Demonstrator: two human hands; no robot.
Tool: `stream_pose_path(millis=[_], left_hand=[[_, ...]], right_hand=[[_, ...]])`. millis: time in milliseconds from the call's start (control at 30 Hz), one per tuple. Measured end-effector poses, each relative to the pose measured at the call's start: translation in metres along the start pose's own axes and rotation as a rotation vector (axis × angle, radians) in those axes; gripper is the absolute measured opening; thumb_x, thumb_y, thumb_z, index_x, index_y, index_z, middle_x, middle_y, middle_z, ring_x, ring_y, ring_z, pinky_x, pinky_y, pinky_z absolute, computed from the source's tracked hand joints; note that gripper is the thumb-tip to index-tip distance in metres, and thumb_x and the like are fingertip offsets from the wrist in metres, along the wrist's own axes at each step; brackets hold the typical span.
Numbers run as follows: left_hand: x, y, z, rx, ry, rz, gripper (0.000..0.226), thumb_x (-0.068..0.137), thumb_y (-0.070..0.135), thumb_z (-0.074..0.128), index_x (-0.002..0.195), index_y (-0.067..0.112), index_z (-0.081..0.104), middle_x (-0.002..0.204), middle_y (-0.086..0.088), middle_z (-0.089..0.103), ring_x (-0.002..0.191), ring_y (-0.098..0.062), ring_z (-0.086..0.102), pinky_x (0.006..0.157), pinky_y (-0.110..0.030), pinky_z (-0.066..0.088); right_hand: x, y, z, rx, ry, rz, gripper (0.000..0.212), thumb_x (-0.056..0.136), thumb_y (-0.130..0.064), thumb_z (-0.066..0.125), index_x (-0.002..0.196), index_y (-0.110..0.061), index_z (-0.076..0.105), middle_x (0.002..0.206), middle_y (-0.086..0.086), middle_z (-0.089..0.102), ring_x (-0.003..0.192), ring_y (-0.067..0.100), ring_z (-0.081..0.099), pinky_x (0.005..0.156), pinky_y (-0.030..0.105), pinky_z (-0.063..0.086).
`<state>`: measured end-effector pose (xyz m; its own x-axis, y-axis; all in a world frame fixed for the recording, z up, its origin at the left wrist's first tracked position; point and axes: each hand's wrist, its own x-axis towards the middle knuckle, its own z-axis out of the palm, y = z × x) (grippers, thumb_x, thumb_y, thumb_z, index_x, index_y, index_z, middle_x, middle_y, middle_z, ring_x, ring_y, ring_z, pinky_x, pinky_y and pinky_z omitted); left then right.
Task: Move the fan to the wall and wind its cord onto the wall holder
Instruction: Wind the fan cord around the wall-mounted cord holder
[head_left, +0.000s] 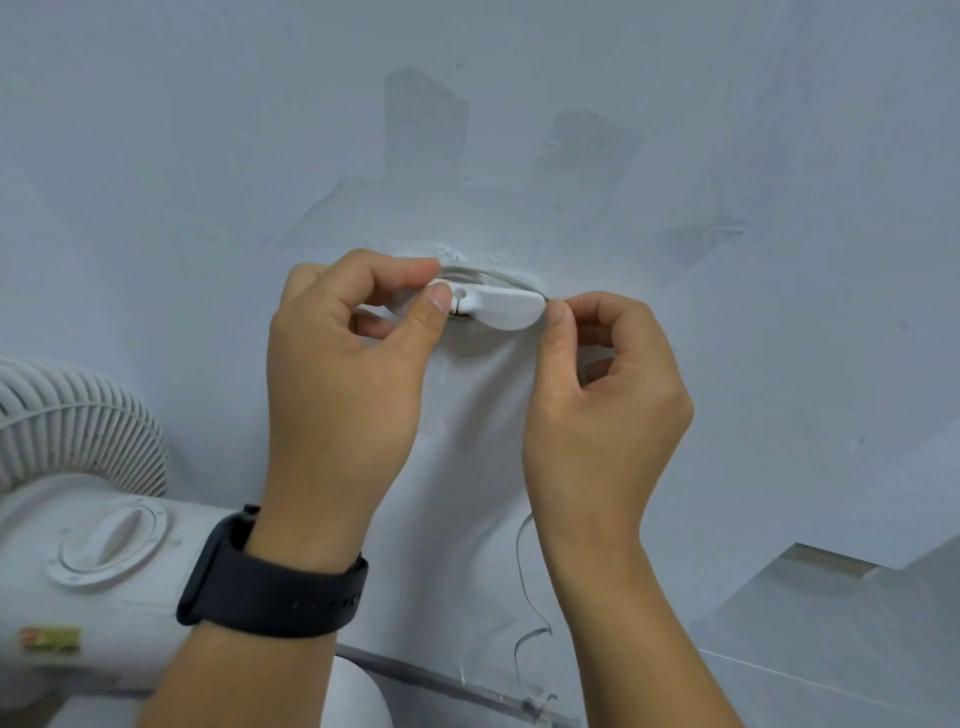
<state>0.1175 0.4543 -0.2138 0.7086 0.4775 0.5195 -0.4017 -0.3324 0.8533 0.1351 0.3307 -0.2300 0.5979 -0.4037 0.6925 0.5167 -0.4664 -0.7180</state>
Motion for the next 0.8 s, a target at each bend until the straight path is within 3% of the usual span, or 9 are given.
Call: stream_pose_path(millis=[100, 233, 333, 500, 567, 667, 800], left_hand=[[0.0, -0.002, 0.0, -0.024, 0.003, -0.022, 0.02, 0.092, 0.027, 0.077, 0.096, 0.046, 0.072, 0.112, 0.002, 0.064, 0.069, 0.001, 0.058, 0.072, -0.007, 0.046], [0.0, -0.007, 0.0, -0.046, -0.002, -0.058, 0.014, 0.093, 0.03, 0.076, 0.102, 0.041, 0.075, 0.114, 0.003, 0.064, 0.073, -0.009, 0.061, 0.076, -0.025, 0.055], [-0.001, -0.007, 0.001, -0.056, 0.01, -0.076, 0.013, 0.094, 0.03, 0.075, 0.103, 0.038, 0.076, 0.114, 0.002, 0.065, 0.07, -0.01, 0.061, 0.078, -0.028, 0.057], [0.001, -0.005, 0.004, -0.114, 0.015, -0.09, 0.019, 0.095, 0.021, 0.075, 0.113, 0.027, 0.073, 0.084, 0.0, 0.066, 0.061, -0.009, 0.057, 0.066, -0.03, 0.056], [0.001, -0.006, 0.003, -0.121, 0.042, -0.116, 0.032, 0.091, 0.027, 0.079, 0.119, 0.025, 0.065, 0.078, -0.004, 0.068, 0.061, -0.008, 0.06, 0.065, -0.022, 0.054], [0.002, -0.006, 0.001, -0.119, 0.093, -0.189, 0.039, 0.087, 0.037, 0.082, 0.104, 0.013, 0.055, 0.068, 0.0, 0.07, 0.056, -0.003, 0.061, 0.063, -0.017, 0.05], [-0.001, 0.0, 0.0, -0.055, -0.002, -0.261, 0.041, 0.092, 0.046, 0.073, 0.087, 0.007, 0.064, 0.069, 0.008, 0.078, 0.056, 0.0, 0.069, 0.061, -0.02, 0.054]], right_hand=[[-0.005, 0.003, 0.005, -0.008, -0.033, 0.02, 0.008, 0.096, -0.018, 0.068, 0.088, -0.019, 0.069, 0.081, -0.005, 0.067, 0.075, 0.015, 0.064, 0.068, 0.034, 0.052], [-0.012, 0.009, 0.01, -0.003, -0.143, 0.052, 0.008, 0.094, -0.016, 0.067, 0.088, -0.019, 0.072, 0.08, -0.005, 0.07, 0.071, 0.014, 0.065, 0.069, 0.038, 0.054], [-0.02, 0.008, 0.014, 0.03, -0.241, 0.069, 0.011, 0.094, -0.018, 0.067, 0.085, -0.019, 0.073, 0.074, -0.004, 0.069, 0.063, 0.016, 0.062, 0.064, 0.041, 0.053], [-0.023, 0.003, 0.014, 0.087, -0.283, 0.048, 0.012, 0.091, -0.013, 0.072, 0.083, -0.021, 0.077, 0.069, -0.008, 0.072, 0.056, 0.011, 0.061, 0.059, 0.035, 0.053], [-0.024, 0.002, 0.013, 0.114, -0.299, 0.06, 0.014, 0.091, -0.012, 0.071, 0.085, -0.024, 0.078, 0.07, -0.008, 0.073, 0.056, 0.011, 0.062, 0.059, 0.035, 0.054], [-0.026, -0.002, 0.014, 0.182, -0.335, 0.114, 0.017, 0.094, -0.015, 0.069, 0.091, -0.029, 0.077, 0.074, -0.009, 0.075, 0.062, 0.013, 0.07, 0.065, 0.041, 0.059], [-0.027, -0.006, 0.012, 0.265, -0.41, 0.225, 0.024, 0.099, -0.011, 0.064, 0.097, -0.031, 0.078, 0.082, -0.001, 0.078, 0.075, 0.023, 0.072, 0.076, 0.043, 0.06]])
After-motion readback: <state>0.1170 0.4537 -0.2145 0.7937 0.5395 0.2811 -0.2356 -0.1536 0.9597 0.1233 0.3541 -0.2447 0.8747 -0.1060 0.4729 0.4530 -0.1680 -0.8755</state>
